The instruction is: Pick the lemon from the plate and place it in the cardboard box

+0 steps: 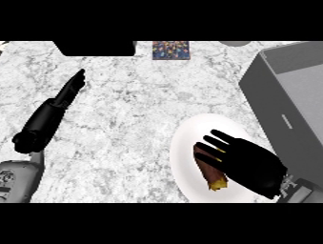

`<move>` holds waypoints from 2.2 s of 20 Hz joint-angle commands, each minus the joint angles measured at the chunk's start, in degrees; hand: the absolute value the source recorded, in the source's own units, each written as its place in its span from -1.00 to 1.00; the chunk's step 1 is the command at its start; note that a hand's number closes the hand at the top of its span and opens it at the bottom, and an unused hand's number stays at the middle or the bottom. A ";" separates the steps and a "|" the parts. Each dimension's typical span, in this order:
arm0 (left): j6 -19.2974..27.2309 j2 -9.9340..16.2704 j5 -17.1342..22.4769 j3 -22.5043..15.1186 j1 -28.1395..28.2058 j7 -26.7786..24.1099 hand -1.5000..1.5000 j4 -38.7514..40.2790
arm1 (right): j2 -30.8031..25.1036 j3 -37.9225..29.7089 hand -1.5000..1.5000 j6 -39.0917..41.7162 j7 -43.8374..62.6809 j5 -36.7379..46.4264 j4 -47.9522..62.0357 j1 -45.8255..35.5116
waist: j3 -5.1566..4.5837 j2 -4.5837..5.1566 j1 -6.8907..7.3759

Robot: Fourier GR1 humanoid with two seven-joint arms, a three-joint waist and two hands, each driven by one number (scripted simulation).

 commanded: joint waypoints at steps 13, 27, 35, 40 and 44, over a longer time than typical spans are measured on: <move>-1.70 -3.53 -3.58 2.31 -0.20 -2.35 0.00 2.86 | 5.74 -4.27 -1.00 -1.97 -5.83 8.41 9.62 -0.81 | -0.01 0.04 -0.17; -3.74 -2.31 -2.77 4.75 2.72 -2.09 0.00 -0.99 | 2.39 -3.06 1.00 -21.87 -24.26 4.14 6.53 8.66 | -0.03 -0.25 -1.43; -4.28 -1.37 -1.08 6.27 4.06 1.28 0.00 -4.29 | -14.79 -4.39 1.00 -30.43 -44.99 -11.81 -7.79 30.07 | 0.03 -0.74 -3.74; -3.21 -2.16 -2.48 5.55 4.53 0.57 0.00 -4.01 | -22.58 -13.78 1.00 -37.56 -51.66 -23.88 -17.20 36.96 | 0.03 -0.66 -3.47; -3.84 -2.21 -1.61 5.85 6.29 0.17 0.00 -4.87 | -27.28 -23.30 1.00 -36.59 -53.33 -36.91 -21.72 41.46 | 0.03 -0.68 -3.15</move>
